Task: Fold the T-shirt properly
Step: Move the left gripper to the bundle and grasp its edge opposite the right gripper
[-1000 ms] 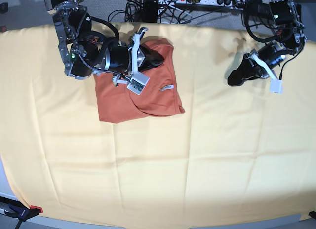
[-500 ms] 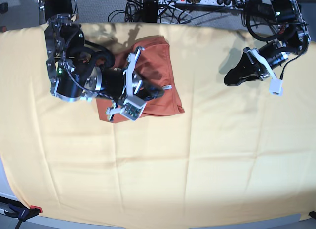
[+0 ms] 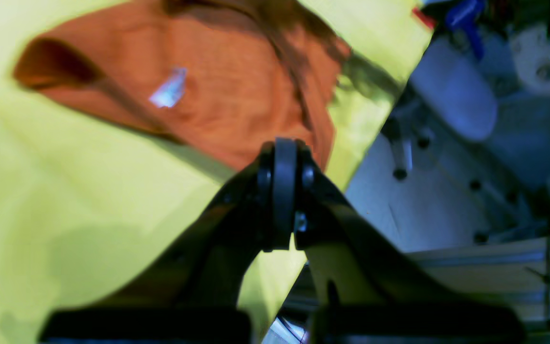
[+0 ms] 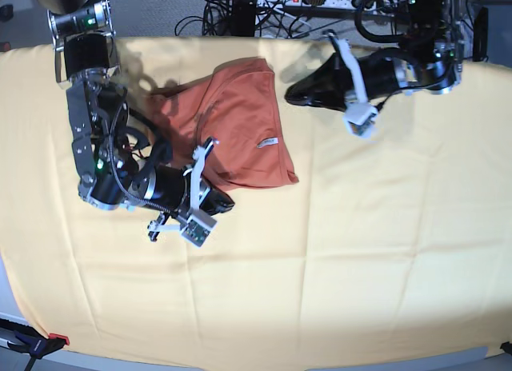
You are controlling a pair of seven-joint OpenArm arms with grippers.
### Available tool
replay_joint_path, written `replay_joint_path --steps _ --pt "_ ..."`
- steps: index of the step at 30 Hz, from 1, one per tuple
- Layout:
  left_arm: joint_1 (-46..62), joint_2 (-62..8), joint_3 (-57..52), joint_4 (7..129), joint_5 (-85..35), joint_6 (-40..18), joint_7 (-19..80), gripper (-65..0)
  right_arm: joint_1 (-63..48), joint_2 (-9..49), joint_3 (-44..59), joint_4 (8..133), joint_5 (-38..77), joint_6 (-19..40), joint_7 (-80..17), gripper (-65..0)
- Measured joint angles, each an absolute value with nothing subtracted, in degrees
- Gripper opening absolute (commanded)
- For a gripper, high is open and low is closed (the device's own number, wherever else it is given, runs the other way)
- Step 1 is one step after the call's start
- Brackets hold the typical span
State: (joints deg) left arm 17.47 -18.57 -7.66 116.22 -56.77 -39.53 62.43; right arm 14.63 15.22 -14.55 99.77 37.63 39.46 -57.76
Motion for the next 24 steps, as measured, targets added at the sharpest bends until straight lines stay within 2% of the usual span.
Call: replay_joint_path --steps 11,24 --pt "17.28 -18.61 9.21 118.15 -38.48 -39.62 56.36 -65.0 21.98 15.22 -15.29 82.02 37.65 39.44 -58.70 -65.0" --pt "13.41 -18.74 14.35 115.68 -35.46 -39.62 55.07 -65.0 21.89 15.22 -15.66 74.17 35.11 39.46 -58.70 -65.0"
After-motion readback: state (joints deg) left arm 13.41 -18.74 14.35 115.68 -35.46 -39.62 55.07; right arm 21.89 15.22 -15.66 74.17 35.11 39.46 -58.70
